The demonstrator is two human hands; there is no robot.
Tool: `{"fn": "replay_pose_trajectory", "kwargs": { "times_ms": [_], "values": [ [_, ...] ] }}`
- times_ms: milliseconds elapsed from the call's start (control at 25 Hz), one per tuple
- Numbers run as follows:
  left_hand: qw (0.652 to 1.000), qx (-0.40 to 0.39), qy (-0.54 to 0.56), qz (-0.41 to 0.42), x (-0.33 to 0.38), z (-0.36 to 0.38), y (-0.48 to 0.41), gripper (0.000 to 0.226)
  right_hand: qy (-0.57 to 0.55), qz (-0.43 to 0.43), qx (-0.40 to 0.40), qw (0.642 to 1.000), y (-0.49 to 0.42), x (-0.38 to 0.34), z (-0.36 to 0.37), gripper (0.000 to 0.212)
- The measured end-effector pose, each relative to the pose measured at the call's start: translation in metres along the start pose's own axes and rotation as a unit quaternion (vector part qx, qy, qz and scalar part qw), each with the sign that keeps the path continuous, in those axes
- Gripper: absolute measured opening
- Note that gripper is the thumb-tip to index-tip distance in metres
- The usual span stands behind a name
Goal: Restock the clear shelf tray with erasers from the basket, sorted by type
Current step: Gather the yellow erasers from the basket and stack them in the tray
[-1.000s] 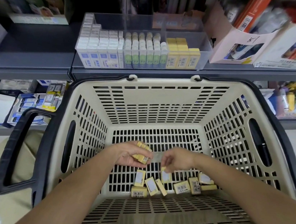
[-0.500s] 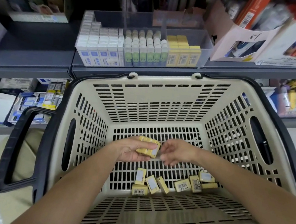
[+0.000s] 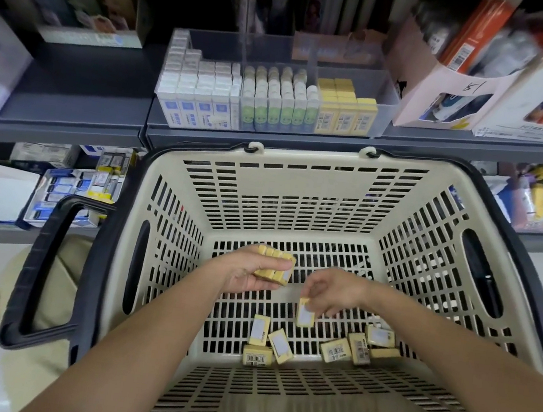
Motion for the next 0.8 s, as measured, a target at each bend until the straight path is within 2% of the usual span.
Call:
{"fn": "replay_pose_trajectory", "kwargs": {
  "times_ms": [80,160,280,360,520,680,800],
  "values": [
    [0.999,-0.015,0.017,0.040,0.024,0.010,0.008,0.040,-0.069,-0.024,0.052,0.996,0.009,-0.010,-0.031,0.019],
    [0.995,-0.046,0.031,0.082,0.054,0.022,0.021,0.044,-0.095,-0.058,0.097,0.989,0.018,-0.023,-0.057,0.017],
    [0.984,-0.087,0.007,0.153,0.097,0.034,0.046,0.050,-0.160,-0.122,0.119,0.972,0.034,-0.051,-0.084,0.017],
    [0.979,-0.076,-0.034,0.187,0.119,0.037,0.058,0.048,-0.231,-0.165,0.110,0.953,0.049,-0.070,-0.096,0.020],
    [0.966,0.003,-0.129,0.226,0.143,0.038,0.068,0.044,-0.326,-0.237,0.100,0.910,0.083,-0.101,-0.118,0.025],
    [0.969,0.012,-0.068,0.236,0.142,0.045,0.070,0.042,-0.339,-0.280,0.145,0.886,0.098,-0.118,-0.128,0.021],
    [0.965,0.028,-0.025,0.260,0.149,0.043,0.077,0.051,-0.286,-0.263,0.223,0.894,0.103,-0.118,-0.141,0.016]
  ]
}}
Point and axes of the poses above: each hand's wrist, its own y-axis away from the middle knuckle, its own z-axis out of the palm, x = y × z, the point moved 8 cm from there along -y, towards the middle knuckle, and after that the axes turned 6 degrees about x, right-handed, at the moved point
